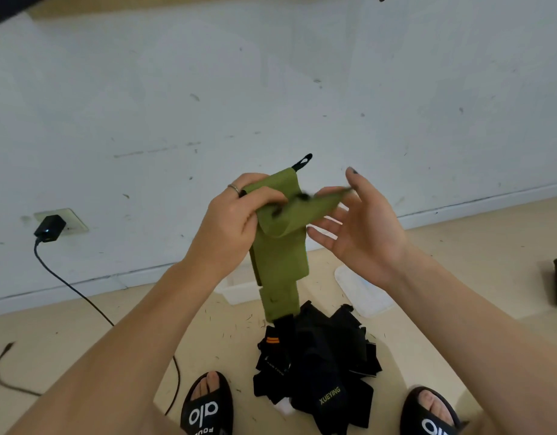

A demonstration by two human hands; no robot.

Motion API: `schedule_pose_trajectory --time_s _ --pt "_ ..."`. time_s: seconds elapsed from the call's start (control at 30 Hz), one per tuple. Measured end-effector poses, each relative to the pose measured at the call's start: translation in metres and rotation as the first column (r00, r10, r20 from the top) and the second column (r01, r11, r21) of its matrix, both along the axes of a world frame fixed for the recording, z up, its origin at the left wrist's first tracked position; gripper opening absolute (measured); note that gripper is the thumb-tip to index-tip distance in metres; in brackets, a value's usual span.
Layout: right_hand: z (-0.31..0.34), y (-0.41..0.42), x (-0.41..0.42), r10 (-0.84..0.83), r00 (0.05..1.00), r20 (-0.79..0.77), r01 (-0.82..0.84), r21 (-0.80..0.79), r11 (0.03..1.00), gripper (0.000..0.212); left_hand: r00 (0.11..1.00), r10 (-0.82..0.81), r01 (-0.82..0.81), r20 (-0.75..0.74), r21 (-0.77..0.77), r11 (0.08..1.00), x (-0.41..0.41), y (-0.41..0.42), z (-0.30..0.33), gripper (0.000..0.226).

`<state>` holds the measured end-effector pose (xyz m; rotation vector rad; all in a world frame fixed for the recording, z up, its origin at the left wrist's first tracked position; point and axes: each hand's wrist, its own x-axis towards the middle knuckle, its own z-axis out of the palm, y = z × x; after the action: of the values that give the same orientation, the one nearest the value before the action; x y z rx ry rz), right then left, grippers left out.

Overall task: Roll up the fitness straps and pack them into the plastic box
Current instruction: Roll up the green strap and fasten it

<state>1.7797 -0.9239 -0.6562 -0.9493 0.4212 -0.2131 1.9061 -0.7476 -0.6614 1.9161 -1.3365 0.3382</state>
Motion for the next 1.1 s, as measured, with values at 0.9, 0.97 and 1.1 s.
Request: schedule_pose_trajectory --time_s 0.9,0.97,1.1 --pt "-0.021 0.007 0.019 -0.089 0.987 -0.135 -0.007 -0.586 0.811 0.037 0.772 -0.004 -0.052 -0.635 -0.069 0.996 -0.001 -0.012 -0.005 0.051" --pt "-0.023 0.008 0.02 -0.06 0.993 -0.102 -0.015 -0.612 0.791 0.035 0.762 -0.021 -0.024 -0.647 -0.061 0.998 -0.003 -0.012 -0.006 0.051" --pt "-0.022 0.008 0.02 -0.048 0.999 -0.012 0.033 -0.56 0.828 0.03 0.507 -0.182 0.008 -0.842 -0.207 0.978 -0.012 -0.016 0.004 0.043"
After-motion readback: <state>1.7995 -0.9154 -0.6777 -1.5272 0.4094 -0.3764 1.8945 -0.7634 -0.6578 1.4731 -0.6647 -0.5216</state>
